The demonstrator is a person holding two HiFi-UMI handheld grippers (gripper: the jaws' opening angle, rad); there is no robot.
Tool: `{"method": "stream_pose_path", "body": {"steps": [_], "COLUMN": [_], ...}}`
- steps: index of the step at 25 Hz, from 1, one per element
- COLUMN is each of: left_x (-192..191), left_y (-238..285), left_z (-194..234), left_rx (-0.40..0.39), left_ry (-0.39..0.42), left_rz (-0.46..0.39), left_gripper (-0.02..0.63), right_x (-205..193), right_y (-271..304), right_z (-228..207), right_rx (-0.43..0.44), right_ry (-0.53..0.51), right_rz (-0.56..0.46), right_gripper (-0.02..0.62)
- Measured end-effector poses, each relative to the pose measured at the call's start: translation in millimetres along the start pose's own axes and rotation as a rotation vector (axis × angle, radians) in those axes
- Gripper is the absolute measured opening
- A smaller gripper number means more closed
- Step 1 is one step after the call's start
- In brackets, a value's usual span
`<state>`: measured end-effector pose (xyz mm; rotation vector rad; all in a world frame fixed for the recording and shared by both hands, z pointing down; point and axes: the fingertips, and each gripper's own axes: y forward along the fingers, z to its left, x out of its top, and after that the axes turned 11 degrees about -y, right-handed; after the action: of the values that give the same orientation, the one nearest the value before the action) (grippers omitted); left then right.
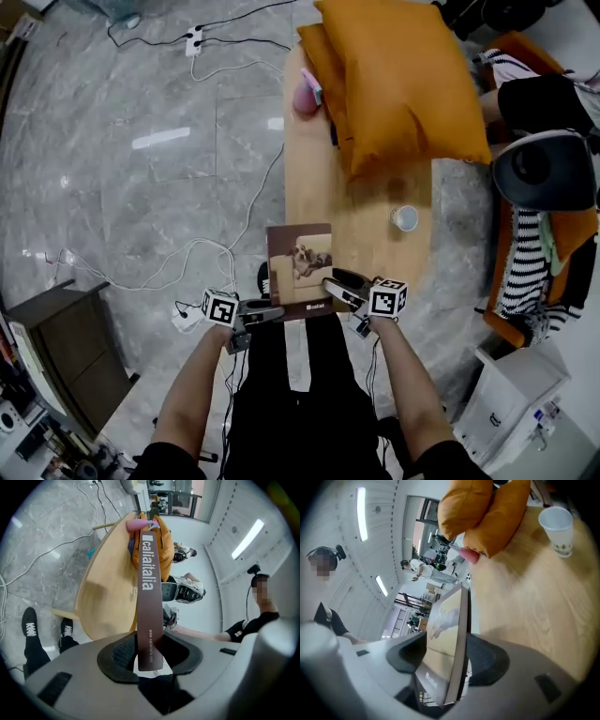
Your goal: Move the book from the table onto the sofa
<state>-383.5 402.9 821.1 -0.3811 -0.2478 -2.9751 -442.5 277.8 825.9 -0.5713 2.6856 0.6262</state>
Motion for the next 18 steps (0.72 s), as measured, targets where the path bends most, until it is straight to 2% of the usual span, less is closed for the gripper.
{"method": "stream_pose_path", "body": {"steps": [4,6,10,14,18], "left_x": [-14.9,-22.2,-37.3,-59.7,-70.7], "left_y": [-4.3,-4.8,1.7,16.9,35.6], "left_z": [-33.3,-58.2,-109.0,-164.2,-198.0], "left_rx": [-0.026,-0.032,-0.082,-0.136,-0.185], "left_ry": [-0.043,-0.024,0.040,0.104,0.148], "left_rz": [-0.041,-0.051,-0.067,-0.042,0.006], "left_gripper": [0.147,0.146,0.146,0.147,0.147], "right_x": [9.8,13.2,25.5,28.3,41.9], "right_y": [-34.2,-49.2,-77.4,-105.7,-131.3], "right_z": [26.2,44.2,94.6,147.1,173.5], "right_rx": [0.019,0.045,0.181,0.339,0.424], "right_ry": [0.004,0.025,0.051,0.040,0.040], "right_rz": [-0.013,-0.011,-0.029,-0.039,-0.081], "right_gripper": [0.256,0.256,0.256,0.256,0.248]}}
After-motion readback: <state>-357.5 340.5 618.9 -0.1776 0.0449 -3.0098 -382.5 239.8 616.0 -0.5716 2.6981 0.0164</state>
